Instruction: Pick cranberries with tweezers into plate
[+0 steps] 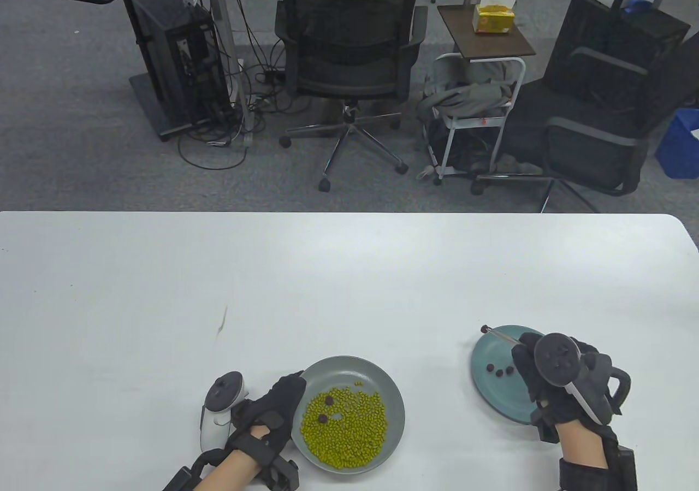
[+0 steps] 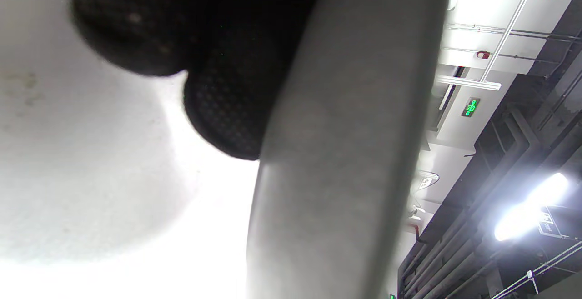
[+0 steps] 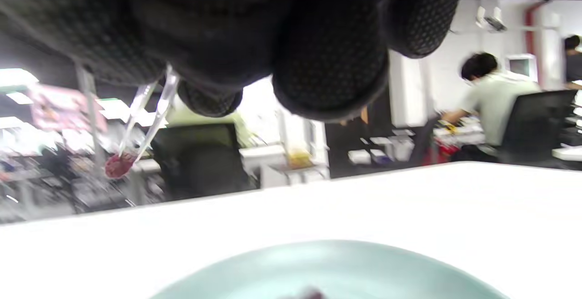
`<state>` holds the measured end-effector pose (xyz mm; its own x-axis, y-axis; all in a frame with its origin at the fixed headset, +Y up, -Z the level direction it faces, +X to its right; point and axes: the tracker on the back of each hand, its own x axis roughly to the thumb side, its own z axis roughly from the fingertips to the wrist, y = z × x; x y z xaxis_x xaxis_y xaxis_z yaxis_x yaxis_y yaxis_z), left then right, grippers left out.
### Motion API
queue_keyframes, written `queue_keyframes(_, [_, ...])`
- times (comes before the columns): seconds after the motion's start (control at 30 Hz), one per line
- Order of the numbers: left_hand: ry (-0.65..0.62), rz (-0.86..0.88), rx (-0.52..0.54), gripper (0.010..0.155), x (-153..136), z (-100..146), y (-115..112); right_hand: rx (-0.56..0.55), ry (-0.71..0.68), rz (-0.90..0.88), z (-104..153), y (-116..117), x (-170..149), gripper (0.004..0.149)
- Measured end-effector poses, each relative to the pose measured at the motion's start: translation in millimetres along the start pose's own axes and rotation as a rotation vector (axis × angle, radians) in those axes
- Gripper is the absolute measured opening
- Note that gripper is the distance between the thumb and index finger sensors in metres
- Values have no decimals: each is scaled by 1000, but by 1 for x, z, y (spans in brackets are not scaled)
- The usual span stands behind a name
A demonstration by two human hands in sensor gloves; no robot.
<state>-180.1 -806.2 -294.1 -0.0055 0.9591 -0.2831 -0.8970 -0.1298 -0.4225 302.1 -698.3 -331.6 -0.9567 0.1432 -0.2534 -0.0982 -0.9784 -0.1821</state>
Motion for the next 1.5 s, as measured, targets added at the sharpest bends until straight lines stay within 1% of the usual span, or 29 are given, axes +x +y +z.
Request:
queue_keyframes(0.03, [0,0,0,60,0,0,0,13,7,-1,-2,4,-2,44])
queue_keyframes(0.1, [0,2,-1,60,0,0,0,73,62,26,-7,12,-8,44])
queue_keyframes(0.17, [-2,1,-2,60,0,0,0,75,86,33,-9,17,-12,44])
queue_keyframes(0.2, [-3,1,-2,60,0,0,0,120,92,37,-11,20,-14,44])
queue_keyframes(0.27, [-5,2,-4,60,0,0,0,133,94,41,-12,24,-15,44])
queue_keyframes(0.43, [-2,2,-3,60,0,0,0,211,135,89,-14,32,-17,46])
queue_keyframes(0.5, [-2,5,-6,60,0,0,0,158,149,51,-13,29,-18,47])
queue_keyframes(0.53, [-2,6,-5,60,0,0,0,100,158,18,-12,25,-18,47])
queue_keyframes(0.67, [-1,28,-11,60,0,0,-1,-40,102,-86,-6,9,-7,46])
queue_keyframes(0.73, [3,35,-13,60,-1,0,-1,-105,48,-94,0,1,5,47])
queue_keyframes(0.8, [5,33,-13,60,-1,0,-2,-122,12,-101,6,-2,17,50])
queue_keyframes(0.9, [4,28,-24,60,0,-1,-2,-73,-91,-146,16,3,41,49])
queue_keyframes(0.97, [1,28,-22,60,1,0,-3,-32,-190,-199,22,7,56,49])
queue_keyframes(1.03, [-2,29,-19,60,1,1,-4,-31,-236,-221,32,10,75,48])
queue_keyframes(1.07, [-4,25,-18,60,1,2,-4,-47,-302,-198,39,9,87,49])
queue_keyframes(1.1, [-5,24,-17,60,1,2,-4,-73,-328,-181,45,9,95,49])
queue_keyframes(1.13, [-7,21,-14,60,2,2,-4,-108,-391,-156,54,7,108,48])
queue_keyframes(1.23, [-5,25,-22,60,1,2,-5,-153,-569,-125,82,6,140,48])
queue_keyframes(1.3, [-1,22,-25,60,1,1,-5,-160,-681,-128,99,6,158,48])
queue_keyframes(1.43, [8,19,-30,60,-1,0,-6,-199,-787,-98,121,6,180,47])
queue_keyframes(1.5, [10,19,-31,60,-1,0,-7,-193,-810,-73,124,9,185,47])
